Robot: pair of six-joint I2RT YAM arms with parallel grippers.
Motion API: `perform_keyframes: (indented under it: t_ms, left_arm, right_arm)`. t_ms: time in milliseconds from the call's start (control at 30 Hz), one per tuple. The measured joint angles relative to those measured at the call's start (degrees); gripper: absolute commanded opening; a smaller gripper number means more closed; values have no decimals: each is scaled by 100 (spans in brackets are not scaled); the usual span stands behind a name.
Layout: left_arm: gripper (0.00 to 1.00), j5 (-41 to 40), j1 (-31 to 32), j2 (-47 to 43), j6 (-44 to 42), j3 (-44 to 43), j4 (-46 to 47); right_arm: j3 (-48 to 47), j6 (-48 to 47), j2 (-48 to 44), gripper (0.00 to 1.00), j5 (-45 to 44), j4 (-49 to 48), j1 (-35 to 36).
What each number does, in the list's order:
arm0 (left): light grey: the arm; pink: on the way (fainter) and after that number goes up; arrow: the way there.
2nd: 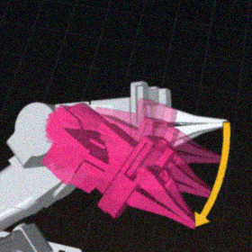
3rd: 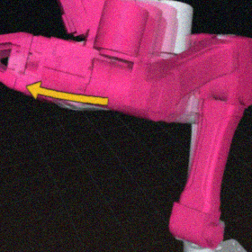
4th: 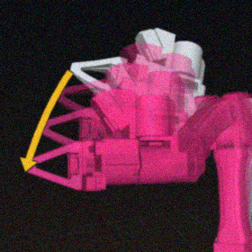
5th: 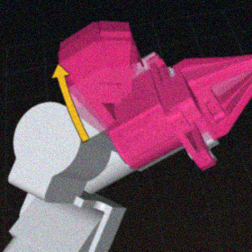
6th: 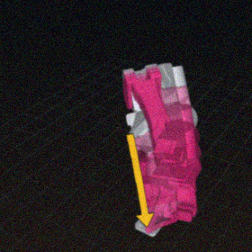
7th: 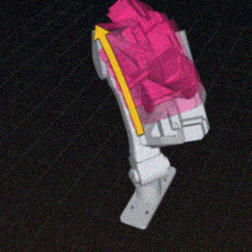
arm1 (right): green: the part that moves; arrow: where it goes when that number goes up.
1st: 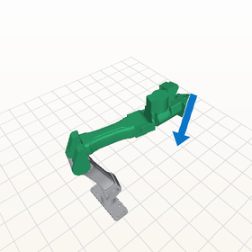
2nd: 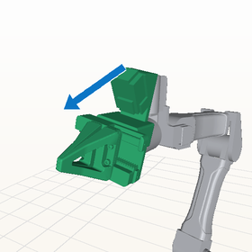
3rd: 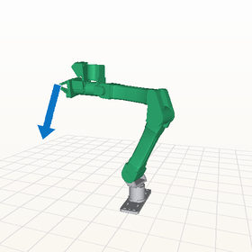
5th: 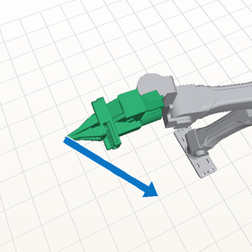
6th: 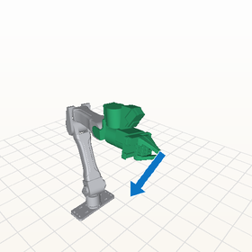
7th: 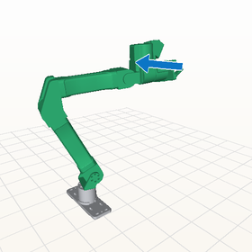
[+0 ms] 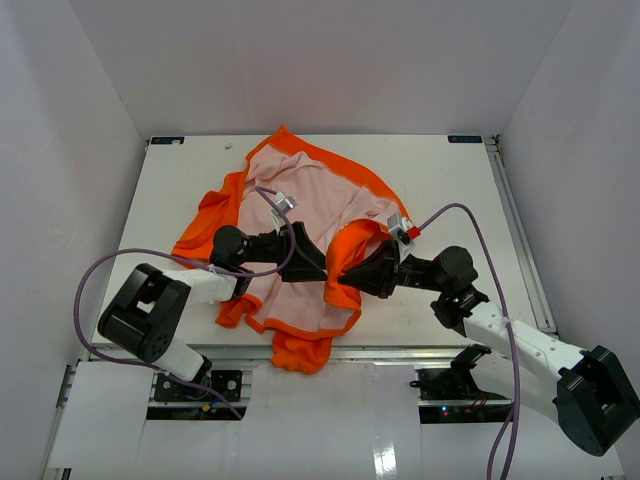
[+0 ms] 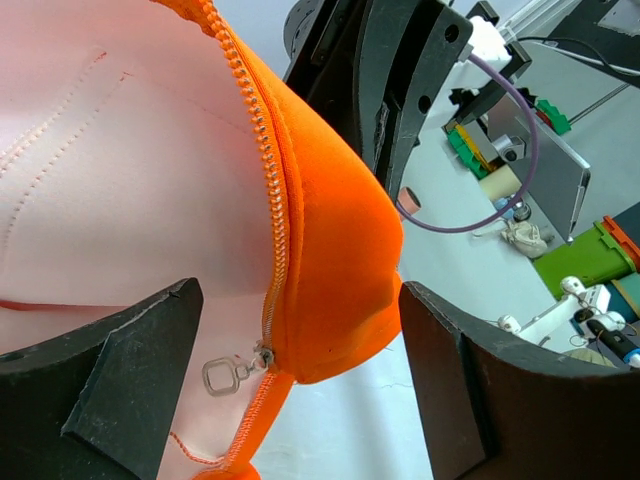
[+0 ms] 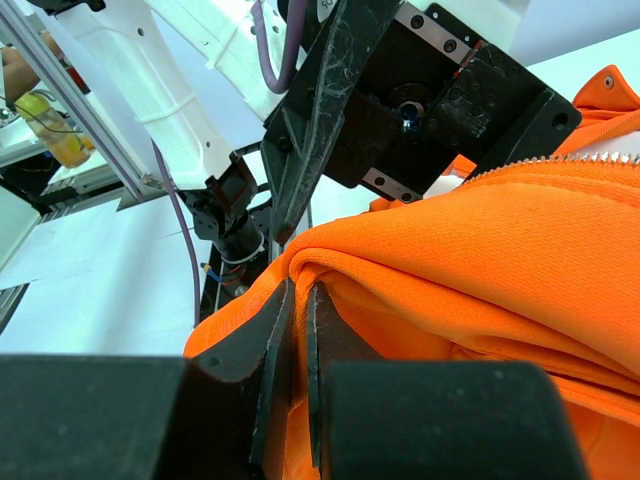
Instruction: Zip up the jacket
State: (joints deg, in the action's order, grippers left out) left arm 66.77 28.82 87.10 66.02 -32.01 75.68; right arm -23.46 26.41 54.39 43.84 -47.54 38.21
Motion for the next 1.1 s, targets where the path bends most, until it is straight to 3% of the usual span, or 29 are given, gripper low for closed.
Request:
perform_keyframes:
  t_ms: [200, 367, 533, 767, 1000, 1100]
  left_arm:
    - [82, 32, 0, 27, 196, 54, 24]
    - [73, 114, 0, 430, 897, 87, 80]
    - [34, 166, 0, 731, 1377, 87, 5]
    - [2, 251, 0, 605, 1487, 2, 22]
    - [0, 258, 0, 2, 724, -66, -64]
    - [0, -30, 4, -618, -162, -112, -1179]
  right_arm:
    - [0, 13, 52, 8, 0, -80, -1]
    - [2, 15, 292, 8, 17, -171, -31]
    - [109, 13, 420, 13, 38, -237, -62]
    - [405, -9, 508, 16, 46, -331, -225]
    - [462, -46, 549, 48, -48, -331, -450]
    - [353, -147, 491, 55, -333, 165, -490]
